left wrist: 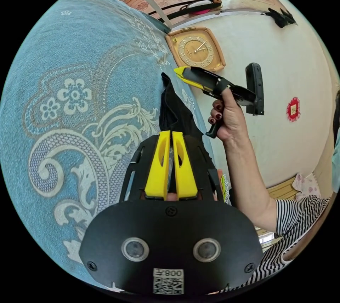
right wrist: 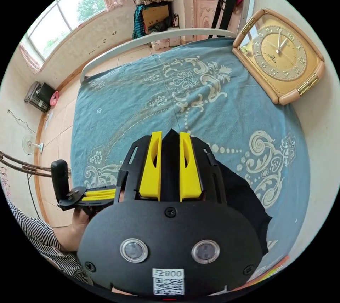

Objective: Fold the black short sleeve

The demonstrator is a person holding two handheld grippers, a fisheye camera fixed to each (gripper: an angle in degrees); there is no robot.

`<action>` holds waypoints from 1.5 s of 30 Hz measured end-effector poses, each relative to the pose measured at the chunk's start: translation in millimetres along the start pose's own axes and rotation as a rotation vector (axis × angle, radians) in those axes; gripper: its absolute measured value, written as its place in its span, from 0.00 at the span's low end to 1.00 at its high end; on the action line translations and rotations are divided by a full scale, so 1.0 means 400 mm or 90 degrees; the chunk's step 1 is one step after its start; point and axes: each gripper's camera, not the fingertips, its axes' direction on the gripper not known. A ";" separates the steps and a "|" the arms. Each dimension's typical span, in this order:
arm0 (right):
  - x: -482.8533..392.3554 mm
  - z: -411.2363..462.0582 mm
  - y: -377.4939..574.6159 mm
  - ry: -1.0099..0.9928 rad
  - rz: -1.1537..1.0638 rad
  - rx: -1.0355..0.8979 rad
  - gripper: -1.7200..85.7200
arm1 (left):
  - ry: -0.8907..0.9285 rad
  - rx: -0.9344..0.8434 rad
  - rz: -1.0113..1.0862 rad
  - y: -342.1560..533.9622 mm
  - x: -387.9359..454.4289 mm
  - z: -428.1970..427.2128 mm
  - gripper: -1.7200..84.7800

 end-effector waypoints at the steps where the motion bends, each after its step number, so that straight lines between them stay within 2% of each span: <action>1: -0.004 0.018 -0.041 0.003 -0.005 -0.016 0.11 | 0.001 -0.002 0.001 0.001 -0.015 -0.002 0.03; 4: -0.001 0.075 -0.117 0.045 -0.009 -0.073 0.11 | 0.007 -0.006 0.005 0.004 -0.047 -0.003 0.03; 11: 0.059 0.048 -0.197 0.061 -0.007 -0.045 0.05 | 0.006 0.000 0.054 -0.004 -0.075 0.005 0.03; 15: 0.173 -0.045 -0.210 -0.017 0.027 0.017 0.04 | 0.007 0.003 0.119 -0.017 -0.053 0.014 0.03; 19: 0.343 -0.170 -0.132 -0.122 0.088 0.101 0.03 | 0.060 0.007 0.207 -0.024 -0.008 0.040 0.03; 24: 0.519 -0.237 0.046 -0.178 0.170 0.148 0.03 | 0.135 -0.094 0.288 -0.041 0.048 0.134 0.03; 31: 0.688 -0.162 0.279 -0.224 0.314 0.140 0.03 | 0.107 -0.202 0.356 -0.054 0.129 0.256 0.03; 38: 0.756 -0.060 0.365 -0.251 0.377 0.100 0.03 | 0.078 -0.328 0.373 -0.071 0.182 0.383 0.06; 42: 0.779 -0.045 0.376 -0.212 0.395 0.090 0.03 | 0.127 -0.342 0.363 -0.087 0.204 0.415 0.08; 45: 0.761 -0.055 0.346 -0.221 0.360 0.130 0.02 | 0.122 -0.275 0.342 -0.107 0.215 0.408 0.07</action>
